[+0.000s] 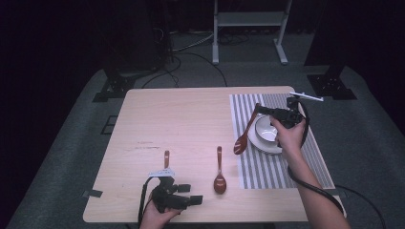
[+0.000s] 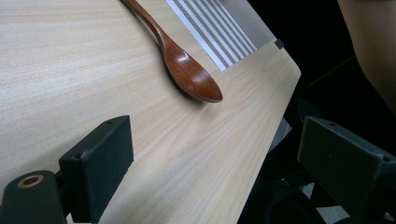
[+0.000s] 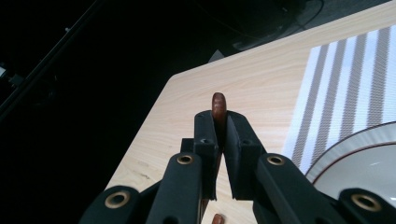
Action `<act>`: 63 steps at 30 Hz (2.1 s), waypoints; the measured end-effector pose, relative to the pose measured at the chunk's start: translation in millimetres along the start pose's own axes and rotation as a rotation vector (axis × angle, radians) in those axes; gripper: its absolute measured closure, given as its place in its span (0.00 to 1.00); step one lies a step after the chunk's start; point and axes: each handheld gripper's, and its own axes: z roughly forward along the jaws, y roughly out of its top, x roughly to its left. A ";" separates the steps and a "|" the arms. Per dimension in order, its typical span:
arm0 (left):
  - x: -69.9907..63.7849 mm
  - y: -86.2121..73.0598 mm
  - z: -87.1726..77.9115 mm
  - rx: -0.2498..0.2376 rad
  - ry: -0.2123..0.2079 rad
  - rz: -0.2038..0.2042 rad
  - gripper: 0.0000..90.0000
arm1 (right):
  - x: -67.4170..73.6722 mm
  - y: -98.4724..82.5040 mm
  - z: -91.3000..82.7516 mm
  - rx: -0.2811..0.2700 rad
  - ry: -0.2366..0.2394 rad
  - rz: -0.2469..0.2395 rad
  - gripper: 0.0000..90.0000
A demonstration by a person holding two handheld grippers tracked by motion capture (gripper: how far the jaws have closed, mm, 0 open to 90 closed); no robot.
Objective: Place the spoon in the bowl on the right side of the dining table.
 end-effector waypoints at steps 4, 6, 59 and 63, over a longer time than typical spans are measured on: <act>0.4 0.2 -0.3 -0.002 0.000 0.000 0.10 | -3.1 3.7 -5.4 -0.013 -0.016 0.005 0.93; 0.3 0.2 -0.3 -0.004 0.000 -0.003 0.10 | -4.8 5.9 -8.4 -0.022 -0.023 0.008 0.93; 0.4 0.4 -0.1 -0.009 0.000 -0.003 0.10 | -49.5 34.6 -61.6 -0.184 -0.174 0.103 0.93; 0.6 0.5 -0.6 -0.011 -0.001 -0.001 0.10 | -52.9 35.0 -64.0 -0.193 -0.187 0.112 0.93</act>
